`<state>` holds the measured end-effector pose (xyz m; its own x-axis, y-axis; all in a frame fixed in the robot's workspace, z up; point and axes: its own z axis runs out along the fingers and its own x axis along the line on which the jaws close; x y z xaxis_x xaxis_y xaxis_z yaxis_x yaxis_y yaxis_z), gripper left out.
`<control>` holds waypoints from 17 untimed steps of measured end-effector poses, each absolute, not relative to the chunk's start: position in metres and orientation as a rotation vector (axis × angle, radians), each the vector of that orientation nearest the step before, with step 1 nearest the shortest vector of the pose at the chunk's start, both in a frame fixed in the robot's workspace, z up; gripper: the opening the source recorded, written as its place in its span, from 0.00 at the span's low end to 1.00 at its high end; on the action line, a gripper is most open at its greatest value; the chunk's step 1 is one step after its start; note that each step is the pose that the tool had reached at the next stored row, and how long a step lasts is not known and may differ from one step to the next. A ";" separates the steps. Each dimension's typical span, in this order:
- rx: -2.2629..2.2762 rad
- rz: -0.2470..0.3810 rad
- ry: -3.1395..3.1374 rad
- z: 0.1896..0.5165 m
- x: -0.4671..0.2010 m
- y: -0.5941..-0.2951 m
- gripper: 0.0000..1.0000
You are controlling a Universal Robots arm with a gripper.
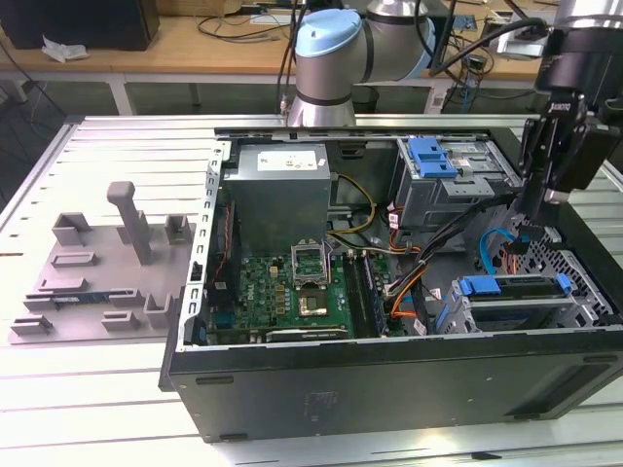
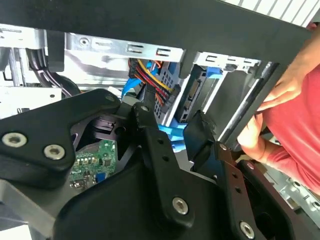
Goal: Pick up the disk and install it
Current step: 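Insert the first disk wire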
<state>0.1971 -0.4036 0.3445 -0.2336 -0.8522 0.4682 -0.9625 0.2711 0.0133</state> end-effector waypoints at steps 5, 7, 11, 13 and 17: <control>1.645 0.393 -2.164 0.338 0.198 -0.401 0.49; 1.645 0.393 -2.164 0.337 0.199 -0.399 0.35; 1.644 0.394 -2.163 0.337 0.199 -0.399 0.35; 1.644 0.394 -2.163 0.337 0.199 -0.399 0.35; 1.644 0.394 -2.163 0.338 0.199 -0.400 0.35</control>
